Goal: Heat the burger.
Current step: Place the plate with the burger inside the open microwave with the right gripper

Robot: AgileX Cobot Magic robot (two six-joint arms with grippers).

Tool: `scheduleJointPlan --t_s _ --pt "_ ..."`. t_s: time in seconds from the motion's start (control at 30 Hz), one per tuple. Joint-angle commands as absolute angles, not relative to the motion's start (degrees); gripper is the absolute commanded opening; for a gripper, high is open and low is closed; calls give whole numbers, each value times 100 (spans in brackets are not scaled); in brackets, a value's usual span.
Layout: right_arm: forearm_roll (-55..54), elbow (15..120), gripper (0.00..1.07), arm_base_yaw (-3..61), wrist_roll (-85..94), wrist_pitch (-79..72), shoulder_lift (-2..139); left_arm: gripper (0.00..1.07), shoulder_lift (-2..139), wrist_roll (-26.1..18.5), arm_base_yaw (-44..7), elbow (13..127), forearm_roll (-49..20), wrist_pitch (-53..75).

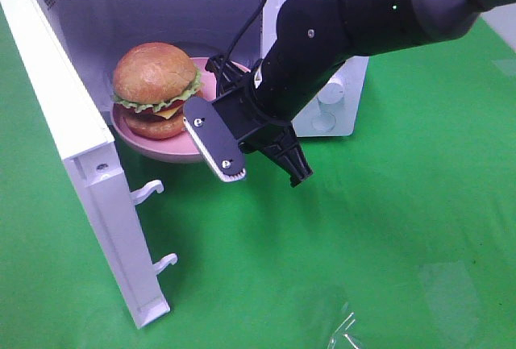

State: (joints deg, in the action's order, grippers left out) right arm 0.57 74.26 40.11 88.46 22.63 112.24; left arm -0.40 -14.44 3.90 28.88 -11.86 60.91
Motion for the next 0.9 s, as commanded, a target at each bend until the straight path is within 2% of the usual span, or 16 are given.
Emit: scheduleJointPlan --t_s 0.03,0.9 --pt "126 7689 0 3999 8623 1977 11276 98 -143 -1438 361 2888 -1215 6016" --pt "1100 9901 0 3994 6715 2487 12788 98 -143 -1438 361 2888 -1215 6016"
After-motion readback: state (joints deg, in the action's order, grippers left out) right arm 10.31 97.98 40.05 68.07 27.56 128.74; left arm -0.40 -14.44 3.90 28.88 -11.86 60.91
